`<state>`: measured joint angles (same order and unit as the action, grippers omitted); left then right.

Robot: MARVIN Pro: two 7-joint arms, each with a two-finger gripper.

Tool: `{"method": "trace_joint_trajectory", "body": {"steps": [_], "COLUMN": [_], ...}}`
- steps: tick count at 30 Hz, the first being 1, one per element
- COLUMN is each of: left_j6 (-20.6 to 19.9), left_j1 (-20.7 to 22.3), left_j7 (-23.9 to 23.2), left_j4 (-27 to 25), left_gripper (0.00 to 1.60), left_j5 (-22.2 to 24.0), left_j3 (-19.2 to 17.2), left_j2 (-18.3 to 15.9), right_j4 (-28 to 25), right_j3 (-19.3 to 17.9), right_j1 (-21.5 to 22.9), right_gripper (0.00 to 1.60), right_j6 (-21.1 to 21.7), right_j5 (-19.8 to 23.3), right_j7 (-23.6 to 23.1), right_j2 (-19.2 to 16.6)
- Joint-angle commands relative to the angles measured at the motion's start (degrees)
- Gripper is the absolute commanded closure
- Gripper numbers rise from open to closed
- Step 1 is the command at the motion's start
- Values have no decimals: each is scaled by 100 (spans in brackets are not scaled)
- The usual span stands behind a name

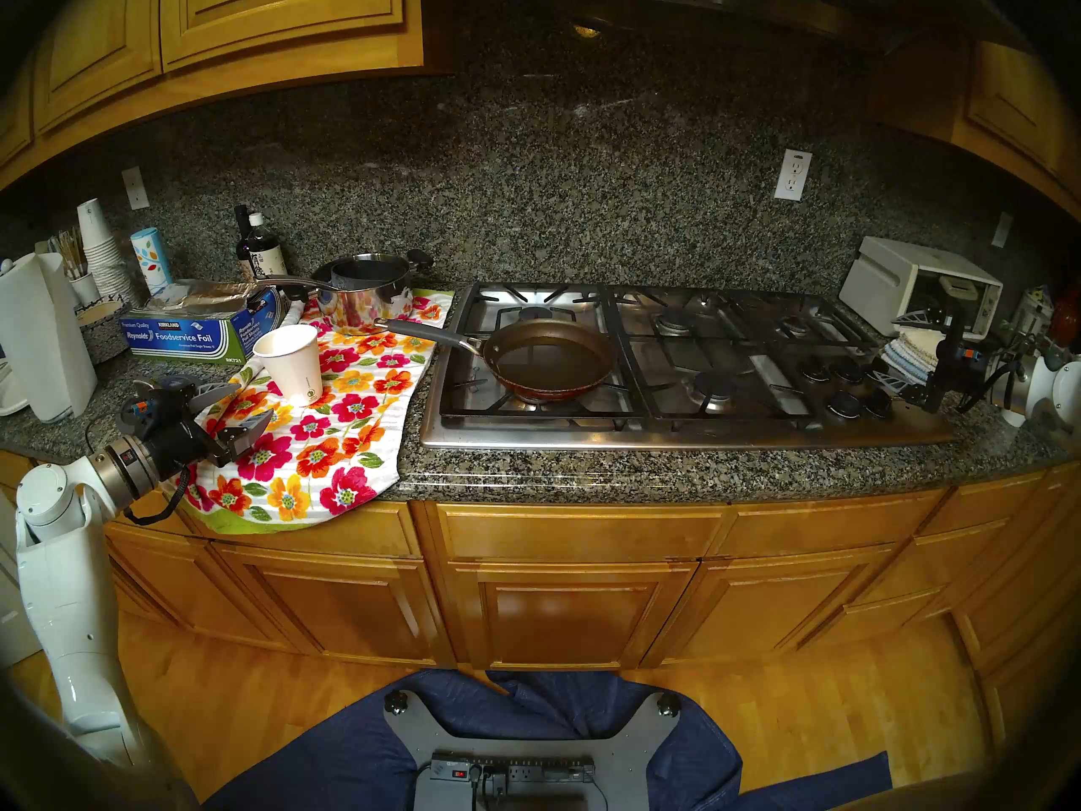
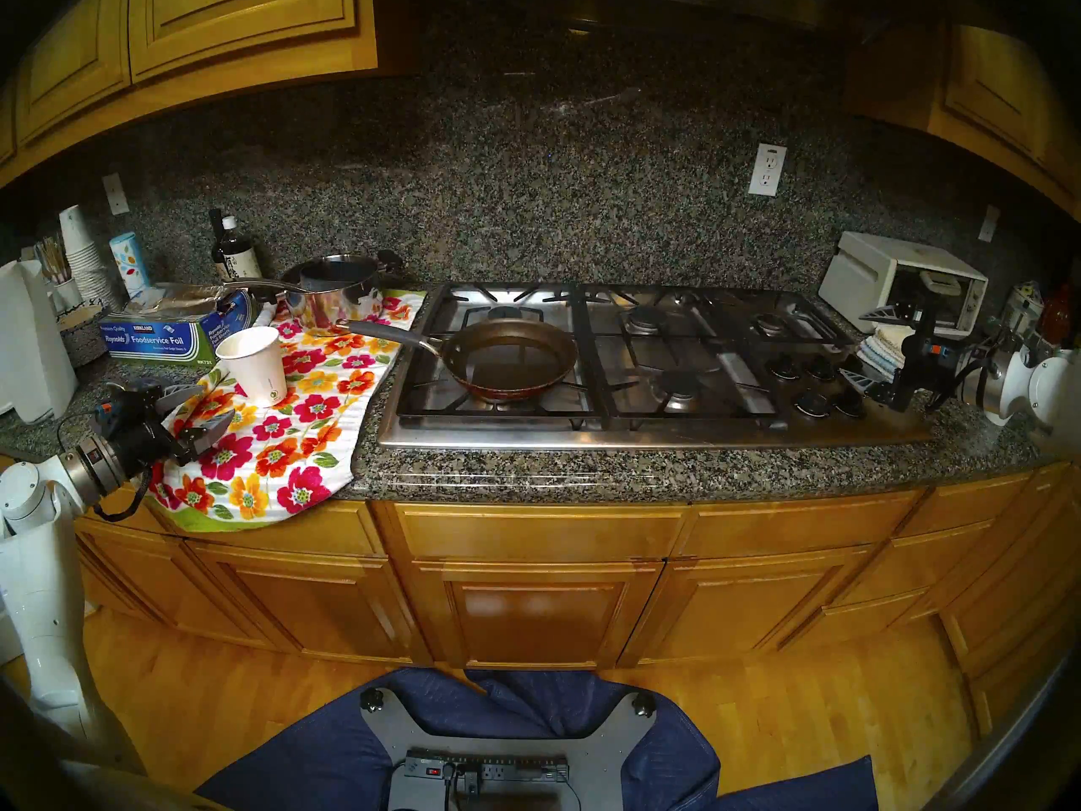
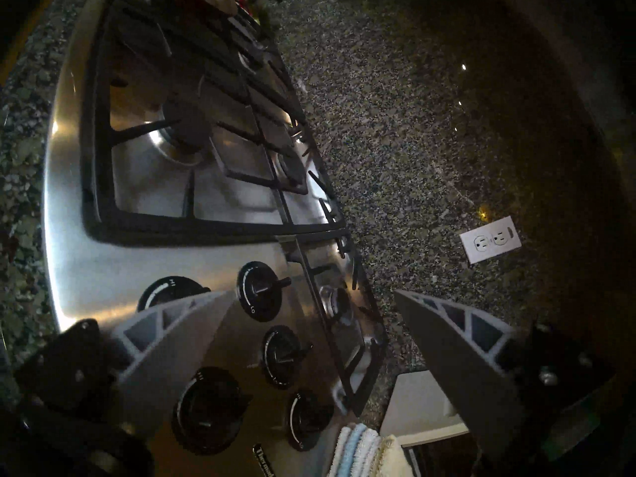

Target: Pick up the water cup, pour water into the pot, turn on the stove

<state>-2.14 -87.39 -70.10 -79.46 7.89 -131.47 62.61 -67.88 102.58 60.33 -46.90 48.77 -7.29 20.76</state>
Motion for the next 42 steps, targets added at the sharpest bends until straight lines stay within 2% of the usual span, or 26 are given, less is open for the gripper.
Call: {"method": "trace_joint_trajectory", "body": {"steps": [1, 13, 22, 31, 42], "left_j6": [-12, -45, -73, -99, -133], "left_j1": [158, 167, 174, 180, 191], "left_j7": [-14, -25, -39, -57, -80], "left_j4": [-146, -162, -177, -189, -207], "left_gripper": [0, 0, 0, 0, 0], "left_j5": [112, 125, 137, 146, 165], "left_j3": [-65, -77, -91, -106, -128], "left_j2": [-58, -49, -39, -28, -10], "right_j4": [-166, -599, -1028, -1618, -1889], "right_j3": [-1, 359, 834, 1275, 1451], "right_j1": [616, 1032, 1440, 1859, 2255], "right_gripper": [0, 0, 0, 0, 0], "right_j6": [260, 1059, 1722, 2414, 3572], "right_j5": [540, 1278, 1904, 2747, 4071], "right_j7": [1, -156, -367, -895, -1559], "right_j2": [136, 325, 593, 921, 1259]}}
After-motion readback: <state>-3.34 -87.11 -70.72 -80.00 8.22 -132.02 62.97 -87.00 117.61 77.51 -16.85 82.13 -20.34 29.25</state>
